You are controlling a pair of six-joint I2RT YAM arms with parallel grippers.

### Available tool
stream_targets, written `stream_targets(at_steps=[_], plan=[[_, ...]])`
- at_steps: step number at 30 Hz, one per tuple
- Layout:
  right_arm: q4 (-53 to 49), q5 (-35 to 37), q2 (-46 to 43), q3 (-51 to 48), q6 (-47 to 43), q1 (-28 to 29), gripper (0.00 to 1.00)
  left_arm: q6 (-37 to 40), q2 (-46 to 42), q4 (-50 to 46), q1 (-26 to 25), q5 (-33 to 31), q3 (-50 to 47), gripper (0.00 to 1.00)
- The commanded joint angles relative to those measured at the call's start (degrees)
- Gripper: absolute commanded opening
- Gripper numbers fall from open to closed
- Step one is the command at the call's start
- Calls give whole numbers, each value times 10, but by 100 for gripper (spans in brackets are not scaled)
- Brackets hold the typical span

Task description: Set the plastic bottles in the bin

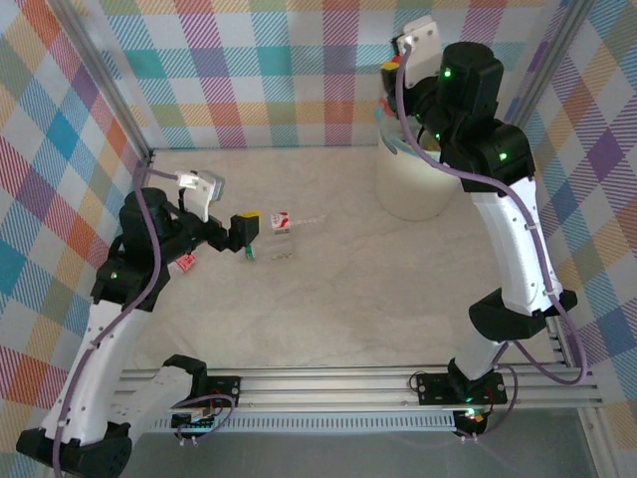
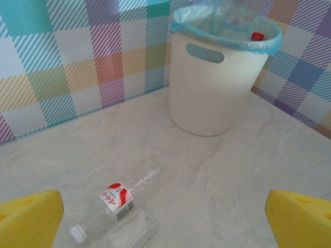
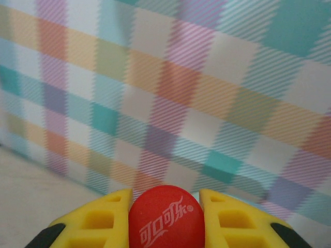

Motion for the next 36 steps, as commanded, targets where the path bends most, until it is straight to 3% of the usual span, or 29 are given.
stream_targets(at_steps=[1,7,27,32,36], plan=[[47,61,3,18,-50,-28,0,-9,13,39,5,13,28,100],[53,89,54,15,-81,-64,0,-16,48,38,5,9,32,100],[8,218,224,20,-92,-63,0,-7,81,52,5,-27,-15,100],[48,225,209,-23,-95,-63,6,1,82,55,5,-29,-25,100],[44,233,215,-13,-93,-64,27,2,82,59,5,-28,-32,100]])
